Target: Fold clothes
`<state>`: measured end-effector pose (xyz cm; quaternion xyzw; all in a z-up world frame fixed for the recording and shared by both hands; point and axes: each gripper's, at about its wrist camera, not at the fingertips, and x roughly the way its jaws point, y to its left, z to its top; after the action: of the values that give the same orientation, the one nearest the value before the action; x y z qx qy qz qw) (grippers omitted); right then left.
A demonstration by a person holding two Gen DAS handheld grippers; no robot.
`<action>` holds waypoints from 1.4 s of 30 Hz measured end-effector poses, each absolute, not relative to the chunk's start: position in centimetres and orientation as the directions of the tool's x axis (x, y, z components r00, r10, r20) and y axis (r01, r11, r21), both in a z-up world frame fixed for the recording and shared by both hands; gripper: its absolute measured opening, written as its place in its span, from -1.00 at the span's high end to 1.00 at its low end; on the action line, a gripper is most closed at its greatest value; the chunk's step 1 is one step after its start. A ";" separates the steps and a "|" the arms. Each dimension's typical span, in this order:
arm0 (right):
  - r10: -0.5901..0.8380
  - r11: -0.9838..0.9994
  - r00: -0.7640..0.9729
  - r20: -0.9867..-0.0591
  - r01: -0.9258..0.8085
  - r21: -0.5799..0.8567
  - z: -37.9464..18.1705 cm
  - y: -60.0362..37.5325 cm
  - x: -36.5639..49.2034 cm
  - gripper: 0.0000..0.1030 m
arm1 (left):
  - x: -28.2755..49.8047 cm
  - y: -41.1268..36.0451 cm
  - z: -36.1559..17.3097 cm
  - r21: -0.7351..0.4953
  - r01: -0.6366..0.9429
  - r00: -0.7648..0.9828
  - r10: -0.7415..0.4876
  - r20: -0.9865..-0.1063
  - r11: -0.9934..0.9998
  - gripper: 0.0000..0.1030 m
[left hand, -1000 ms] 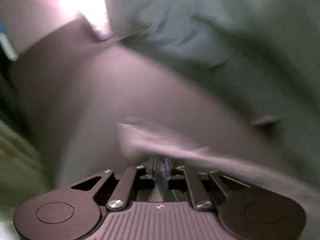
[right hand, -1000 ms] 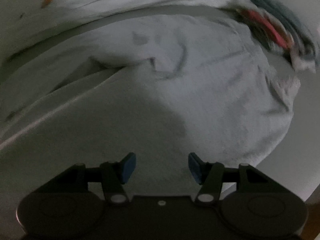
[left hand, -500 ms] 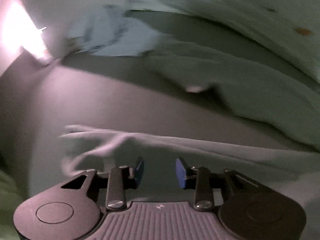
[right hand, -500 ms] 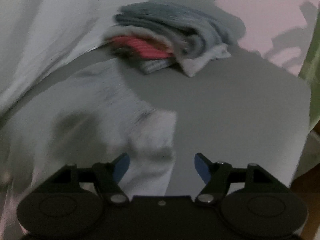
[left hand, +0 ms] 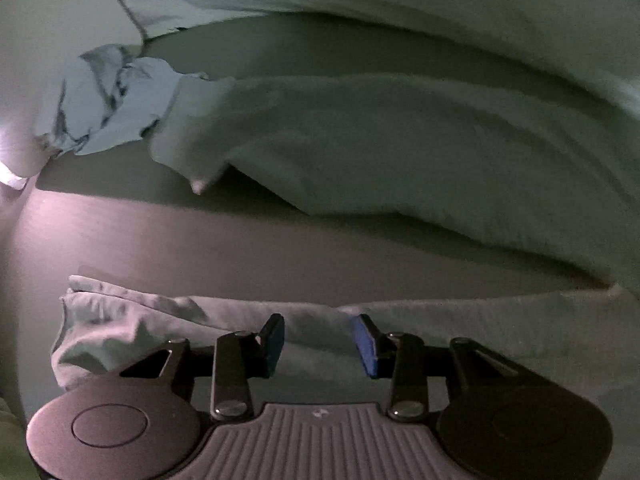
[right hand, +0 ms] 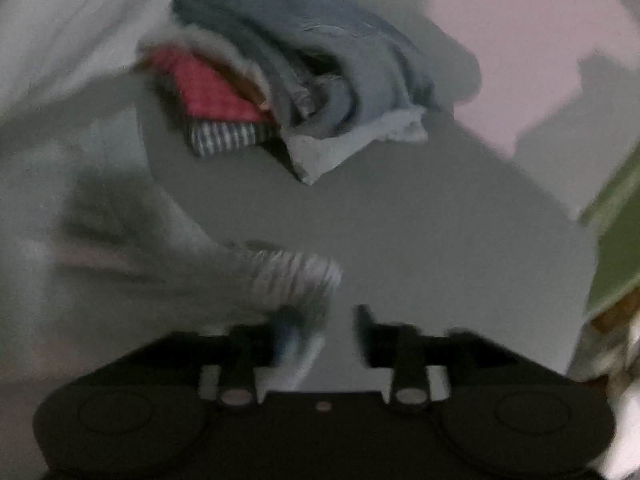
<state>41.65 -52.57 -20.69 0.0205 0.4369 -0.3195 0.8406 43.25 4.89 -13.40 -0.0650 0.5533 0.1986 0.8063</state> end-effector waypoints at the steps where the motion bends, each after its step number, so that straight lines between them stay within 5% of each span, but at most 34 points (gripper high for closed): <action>1: -0.540 0.797 0.434 -0.721 0.540 -0.271 -20.3 -52.2 41.7 0.02 | 43.4 4.5 -13.6 0.120 -0.389 0.300 0.249 -0.921 0.913 0.19; 3: -0.553 0.797 0.486 -0.677 0.545 -0.259 -19.1 -52.0 42.0 -0.08 | 43.6 3.8 -13.9 0.122 -0.389 0.286 0.245 -0.926 0.913 0.11; 8: -0.288 0.908 0.684 -0.671 0.417 0.036 -17.9 -53.3 46.9 -0.06 | 44.4 1.8 -14.1 0.143 -0.370 0.275 0.256 -0.927 0.918 0.09; 16: -0.110 0.956 0.676 -0.729 0.273 0.109 -22.5 -54.3 60.0 -0.11 | 46.1 -1.0 -14.0 0.130 -0.383 0.258 0.241 -0.936 0.915 -0.01; 19: -0.103 0.948 0.685 -0.721 0.288 0.139 -22.8 -54.6 62.0 0.83 | 45.8 -1.4 -13.8 0.144 -0.385 0.253 0.255 -0.933 0.912 -0.01; 29: -0.368 0.924 0.655 -0.660 0.337 -0.180 -22.5 -53.7 67.1 0.85 | 44.1 1.1 -14.1 0.126 -0.482 0.224 0.261 -0.939 0.867 -0.03; 31: -0.416 0.909 0.637 -0.649 0.317 -0.272 -22.5 -52.8 67.7 0.66 | 43.8 1.9 -13.9 0.122 -0.491 0.230 0.264 -0.937 0.863 -0.19; 34: -0.414 0.908 0.670 -0.616 0.352 -0.228 -20.2 -51.2 64.9 -0.05 | 43.2 3.5 -13.6 0.110 -0.512 0.248 0.270 -0.930 0.852 -0.27; 35: -0.409 0.909 0.684 -0.603 0.362 -0.206 -19.3 -50.3 63.4 -0.43 | 42.9 4.1 -13.5 0.104 -0.518 0.254 0.269 -0.929 0.849 -0.28; 36: -0.394 0.916 0.700 -0.595 0.349 -0.196 -18.7 -49.1 62.0 -0.55 | 42.7 4.9 -13.6 0.097 -0.524 0.260 0.267 -0.928 0.846 -0.31; 42: -0.176 0.982 0.727 -0.664 0.173 -0.070 -17.5 -38.8 53.3 -0.67 | 41.5 11.7 -14.1 -0.010 -0.607 0.311 0.225 -0.923 0.795 -0.43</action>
<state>53.28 -38.76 -17.53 -0.0019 0.3572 -0.0938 0.9293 41.48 11.66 -14.07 -0.1816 0.5244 0.2636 0.7890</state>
